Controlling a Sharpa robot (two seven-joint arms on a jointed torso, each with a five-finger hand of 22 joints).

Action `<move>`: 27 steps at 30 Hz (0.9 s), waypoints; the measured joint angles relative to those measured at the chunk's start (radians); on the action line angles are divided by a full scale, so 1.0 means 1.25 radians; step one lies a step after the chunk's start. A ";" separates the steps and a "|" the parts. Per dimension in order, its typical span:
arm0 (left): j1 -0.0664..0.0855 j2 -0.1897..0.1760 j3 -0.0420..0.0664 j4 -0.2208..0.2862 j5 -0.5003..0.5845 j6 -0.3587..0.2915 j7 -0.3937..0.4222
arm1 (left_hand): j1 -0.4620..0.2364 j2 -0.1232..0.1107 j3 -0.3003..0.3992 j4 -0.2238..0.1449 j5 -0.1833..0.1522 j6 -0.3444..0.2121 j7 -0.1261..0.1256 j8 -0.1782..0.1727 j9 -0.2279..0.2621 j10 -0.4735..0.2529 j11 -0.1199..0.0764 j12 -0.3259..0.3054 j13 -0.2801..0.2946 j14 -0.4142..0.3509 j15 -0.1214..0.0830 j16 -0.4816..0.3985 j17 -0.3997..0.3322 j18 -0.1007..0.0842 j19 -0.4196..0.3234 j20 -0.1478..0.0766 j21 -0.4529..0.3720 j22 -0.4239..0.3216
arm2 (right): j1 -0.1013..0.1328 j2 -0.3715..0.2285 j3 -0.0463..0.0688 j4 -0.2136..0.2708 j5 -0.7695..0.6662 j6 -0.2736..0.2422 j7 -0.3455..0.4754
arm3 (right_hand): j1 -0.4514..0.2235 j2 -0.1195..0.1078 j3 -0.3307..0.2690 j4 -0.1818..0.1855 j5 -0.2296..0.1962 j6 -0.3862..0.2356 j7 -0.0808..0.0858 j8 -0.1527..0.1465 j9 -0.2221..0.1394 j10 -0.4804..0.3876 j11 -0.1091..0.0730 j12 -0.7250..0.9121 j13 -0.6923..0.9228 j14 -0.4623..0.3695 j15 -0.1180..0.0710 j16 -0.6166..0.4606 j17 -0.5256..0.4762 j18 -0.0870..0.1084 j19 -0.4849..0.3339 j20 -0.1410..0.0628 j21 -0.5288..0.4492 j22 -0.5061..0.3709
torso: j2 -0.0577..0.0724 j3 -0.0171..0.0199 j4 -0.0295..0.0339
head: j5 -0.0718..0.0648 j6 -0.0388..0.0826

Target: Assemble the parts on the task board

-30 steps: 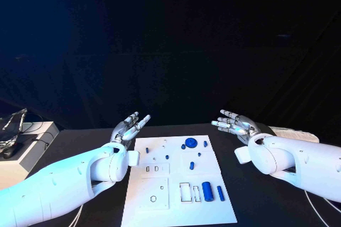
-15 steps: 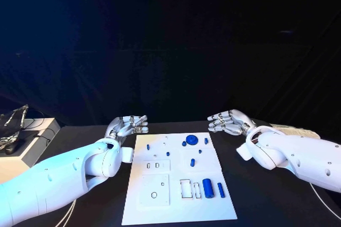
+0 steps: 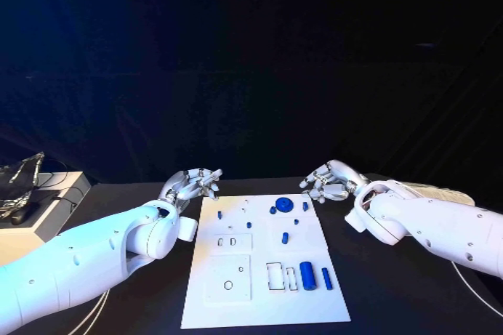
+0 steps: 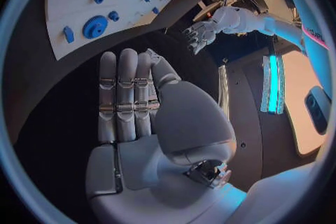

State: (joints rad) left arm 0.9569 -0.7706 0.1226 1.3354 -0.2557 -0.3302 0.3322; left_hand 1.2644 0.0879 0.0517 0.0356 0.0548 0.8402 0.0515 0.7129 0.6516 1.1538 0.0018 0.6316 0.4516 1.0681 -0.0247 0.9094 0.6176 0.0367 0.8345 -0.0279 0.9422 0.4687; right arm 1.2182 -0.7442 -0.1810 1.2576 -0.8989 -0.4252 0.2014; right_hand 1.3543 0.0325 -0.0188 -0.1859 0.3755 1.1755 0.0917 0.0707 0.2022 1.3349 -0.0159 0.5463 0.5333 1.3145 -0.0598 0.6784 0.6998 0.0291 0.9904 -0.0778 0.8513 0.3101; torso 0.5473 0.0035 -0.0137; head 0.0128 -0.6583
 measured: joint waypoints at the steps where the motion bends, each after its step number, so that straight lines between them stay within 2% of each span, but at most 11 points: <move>1: 0.000 -0.001 0.000 0.001 -0.009 0.008 -0.004 | 0.004 -0.004 0.004 -0.004 0.000 -0.006 0.010 -0.027 -0.017 -0.015 0.010 -0.018 -0.010 -0.006 0.006 -0.022 -0.015 0.000 -0.008 0.006 -0.007 -0.003 | 0.001 0.007 0.000 -0.007 -0.012 0.001 -0.008 | 0.003 -0.003 0.003 -0.003 0.000 -0.017 0.005 -0.001 -0.001 -0.010 0.001 0.007 0.014 -0.001 -0.001 0.016 0.018 0.000 0.003 -0.003 0.010 0.008 | 0.000 -0.0002 0.0000 | -0.001 -0.001; 5: 0.000 -0.013 0.000 0.011 -0.064 0.043 -0.022 | 0.019 -0.019 0.013 -0.013 0.000 -0.005 0.042 -0.125 -0.089 -0.044 0.035 -0.093 -0.063 0.000 0.023 -0.095 -0.067 0.000 -0.018 0.020 -0.042 -0.026 | 0.007 0.037 0.001 -0.031 -0.072 0.013 -0.047 | 0.005 -0.005 0.032 -0.019 0.000 -0.067 0.025 -0.005 -0.024 -0.039 0.012 -0.026 0.018 0.001 0.000 0.018 0.046 0.000 -0.002 -0.001 0.032 0.032 | 0.000 -0.0009 0.0007 | -0.005 -0.003; 7: 0.000 -0.021 0.001 0.023 -0.091 0.059 -0.029 | 0.028 -0.028 0.011 -0.015 0.000 0.051 0.065 -0.243 -0.210 0.003 0.051 -0.223 -0.185 0.045 0.036 -0.181 -0.128 0.015 0.012 0.050 -0.093 -0.066 | 0.010 0.050 0.001 -0.040 -0.102 0.021 -0.067 | 0.009 -0.009 0.058 -0.030 -0.006 -0.091 0.043 -0.005 -0.035 -0.083 0.040 -0.116 -0.036 -0.045 0.020 -0.061 0.005 0.000 -0.046 0.013 0.008 0.025 | 0.002 -0.0015 0.0011 | -0.007 -0.005; 8: 0.000 -0.028 0.001 0.033 -0.107 0.069 -0.033 | 0.034 -0.034 0.007 -0.019 0.000 0.069 0.066 -0.273 -0.241 0.021 0.053 -0.257 -0.216 0.058 0.037 -0.204 -0.142 0.026 0.021 0.055 -0.107 -0.077 | 0.011 0.054 0.001 -0.042 -0.112 0.024 -0.073 | 0.009 -0.009 0.071 -0.037 -0.012 -0.100 0.052 -0.005 -0.041 -0.094 0.051 -0.167 -0.079 -0.057 0.030 -0.109 -0.028 0.000 -0.063 0.022 -0.005 0.021 | 0.002 -0.0020 0.0014 | -0.007 -0.006; 10: 0.000 -0.034 0.003 0.044 -0.121 0.078 -0.037 | 0.035 -0.035 0.003 -0.023 0.000 0.072 0.066 -0.290 -0.258 0.024 0.056 -0.279 -0.236 0.061 0.040 -0.215 -0.148 0.026 0.026 0.058 -0.115 -0.083 | 0.015 0.064 0.001 -0.048 -0.142 0.032 -0.091 | 0.009 -0.019 0.094 -0.054 -0.023 -0.102 0.054 -0.005 -0.055 -0.072 0.045 -0.276 -0.191 0.003 0.038 -0.194 -0.105 0.014 -0.055 0.030 0.000 0.027 | 0.005 -0.0024 0.0016 | -0.009 -0.006; 12: 0.000 -0.045 0.008 0.062 -0.139 0.093 -0.043 | 0.046 -0.036 -0.001 -0.027 0.000 0.064 0.074 -0.300 -0.269 0.018 0.061 -0.294 -0.249 0.057 0.044 -0.223 -0.150 0.026 0.029 0.055 -0.116 -0.087 | 0.020 0.074 0.001 -0.052 -0.178 0.040 -0.111 | 0.010 -0.022 0.116 -0.063 -0.024 -0.102 0.054 -0.005 -0.066 -0.070 0.062 -0.362 -0.284 0.050 0.039 -0.226 -0.130 0.032 -0.042 0.031 0.013 0.038 | 0.009 -0.0035 0.0025 | -0.011 -0.007; 15: 0.001 -0.060 0.015 0.088 -0.151 0.107 -0.049 | 0.055 -0.037 -0.001 -0.036 0.000 0.054 0.084 -0.313 -0.282 0.007 0.072 -0.314 -0.265 0.051 0.049 -0.228 -0.149 0.026 0.039 0.054 -0.119 -0.088 | 0.028 0.085 0.001 -0.054 -0.230 0.047 -0.135 | 0.005 -0.048 0.131 -0.068 -0.029 -0.106 0.058 -0.005 -0.077 -0.098 0.081 -0.386 -0.362 0.104 0.030 -0.241 -0.136 0.045 -0.024 0.031 0.025 0.049 | 0.016 -0.0045 0.0038 | -0.014 -0.007; 19: 0.001 -0.078 0.021 0.118 -0.155 0.118 -0.055 | 0.055 -0.037 -0.004 -0.041 0.000 0.046 0.092 -0.345 -0.324 -0.008 0.076 -0.355 -0.307 0.062 0.047 -0.198 -0.123 0.038 0.059 0.051 -0.097 -0.076 | 0.038 0.096 0.001 -0.050 -0.299 0.049 -0.161 | -0.014 -0.061 0.144 -0.060 -0.040 -0.108 0.047 -0.005 -0.090 -0.073 0.070 -0.388 -0.379 0.119 0.025 -0.202 -0.102 0.053 0.019 0.031 0.042 0.063 | 0.027 -0.0059 0.0074 | -0.017 -0.008; 21: 0.001 -0.087 0.025 0.133 -0.155 0.122 -0.058 | 0.055 -0.037 -0.006 -0.043 0.000 0.052 0.097 -0.353 -0.340 -0.005 0.079 -0.365 -0.308 0.060 0.049 -0.192 -0.115 0.038 0.059 0.051 -0.090 -0.071 | 0.043 0.100 0.001 -0.045 -0.335 0.049 -0.174 | -0.021 -0.065 0.152 -0.056 -0.042 -0.110 0.042 -0.005 -0.094 -0.044 0.064 -0.390 -0.379 0.122 0.020 -0.150 -0.077 0.069 0.047 0.031 0.055 0.073 | 0.032 -0.0061 0.0094 | -0.019 -0.008; 24: 0.001 -0.098 0.033 0.149 -0.155 0.125 -0.059 | 0.064 -0.038 0.000 -0.051 0.000 0.060 0.092 -0.359 -0.357 -0.004 0.081 -0.381 -0.309 0.048 0.053 -0.173 -0.096 0.047 0.074 0.047 -0.061 -0.056 | 0.052 0.105 0.000 -0.038 -0.376 0.052 -0.188 | -0.032 -0.076 0.168 -0.049 -0.042 -0.098 0.048 -0.005 -0.099 -0.030 0.060 -0.390 -0.379 0.122 0.016 -0.061 -0.050 0.069 0.073 0.025 0.058 0.079 | 0.040 -0.0066 0.0132 | -0.022 -0.007; 27: 0.001 -0.105 0.042 0.161 -0.156 0.126 -0.059 | 0.069 -0.042 0.011 -0.062 0.000 0.069 0.083 -0.366 -0.375 -0.010 0.083 -0.394 -0.309 0.024 0.050 -0.116 -0.048 0.057 0.088 0.045 0.004 -0.014 | 0.062 0.108 0.000 -0.031 -0.411 0.059 -0.200 | -0.046 -0.091 0.170 -0.047 -0.042 -0.111 0.057 -0.005 -0.103 -0.128 0.085 -0.390 -0.380 0.119 0.029 -0.001 -0.037 0.072 0.100 0.033 0.046 0.078 | 0.049 -0.0075 0.0182 | -0.026 -0.006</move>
State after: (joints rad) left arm 0.9578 -0.9017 0.1747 1.5372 -0.4508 -0.1729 0.2588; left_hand 1.3500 0.0351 0.0654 -0.0419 0.0548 0.9264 0.1555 0.2554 0.1830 1.1418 0.1055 0.1391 0.0654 1.0986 0.0374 0.7644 0.5574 0.1083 0.9441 0.0284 0.9469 0.4514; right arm 1.2954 -0.6090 -0.1805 1.2187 -1.4124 -0.3517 -0.0486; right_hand 1.2970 -0.0808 0.1936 -0.2442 0.3229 1.0364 0.1626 0.0651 0.0739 1.1744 0.0908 0.0593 0.0582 1.4638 -0.0232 0.6775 0.6530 0.1195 1.1153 -0.0372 0.9092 0.4081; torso 0.6088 -0.0058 0.0090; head -0.0198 -0.6663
